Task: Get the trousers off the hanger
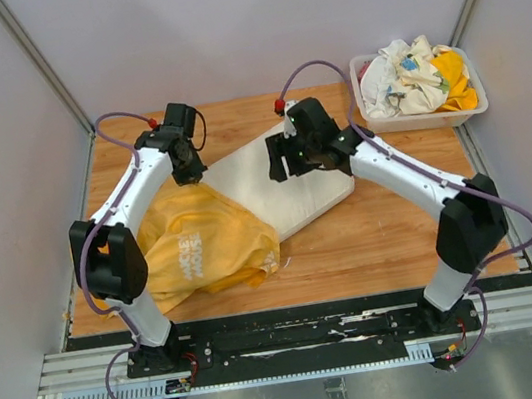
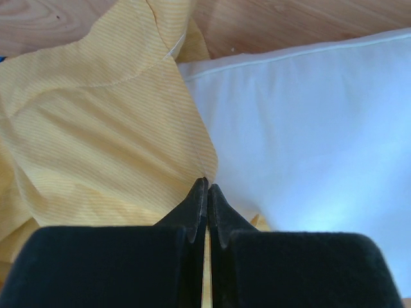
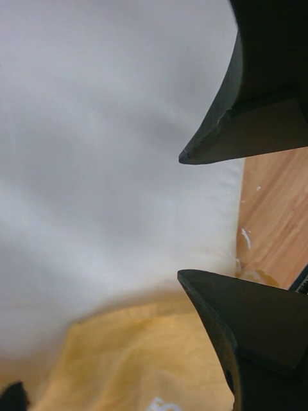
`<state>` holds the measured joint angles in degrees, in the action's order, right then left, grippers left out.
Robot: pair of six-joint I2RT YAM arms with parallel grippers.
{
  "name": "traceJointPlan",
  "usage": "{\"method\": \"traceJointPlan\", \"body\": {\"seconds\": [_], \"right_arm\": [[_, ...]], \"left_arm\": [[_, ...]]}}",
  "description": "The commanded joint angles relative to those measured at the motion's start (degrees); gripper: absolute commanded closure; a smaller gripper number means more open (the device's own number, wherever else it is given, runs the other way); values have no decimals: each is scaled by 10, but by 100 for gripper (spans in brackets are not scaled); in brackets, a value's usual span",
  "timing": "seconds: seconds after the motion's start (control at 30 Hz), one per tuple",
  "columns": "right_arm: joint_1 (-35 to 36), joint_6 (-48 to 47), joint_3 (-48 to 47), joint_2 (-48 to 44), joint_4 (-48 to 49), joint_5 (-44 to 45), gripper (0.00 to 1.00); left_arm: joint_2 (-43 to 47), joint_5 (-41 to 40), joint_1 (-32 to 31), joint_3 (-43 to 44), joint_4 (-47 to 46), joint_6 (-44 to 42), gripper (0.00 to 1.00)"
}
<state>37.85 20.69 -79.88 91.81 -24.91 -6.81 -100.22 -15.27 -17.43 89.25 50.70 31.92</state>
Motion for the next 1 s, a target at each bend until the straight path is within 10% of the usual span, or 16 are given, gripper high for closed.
{"method": "traceJointPlan", "body": {"seconds": [0.0,0.47,0.97], "right_arm": [[-82,3,-71,89,-7,-10,32],[-86,31,-362,314,-42,-132,30],[-214,27,-203,250,33,18,26]], "left_arm": [[-6,31,-8,2,-40,-3,100],[-34,63,-9,11,-72,-21,100],[-95,81,-13,95,-47,-54,100]]}}
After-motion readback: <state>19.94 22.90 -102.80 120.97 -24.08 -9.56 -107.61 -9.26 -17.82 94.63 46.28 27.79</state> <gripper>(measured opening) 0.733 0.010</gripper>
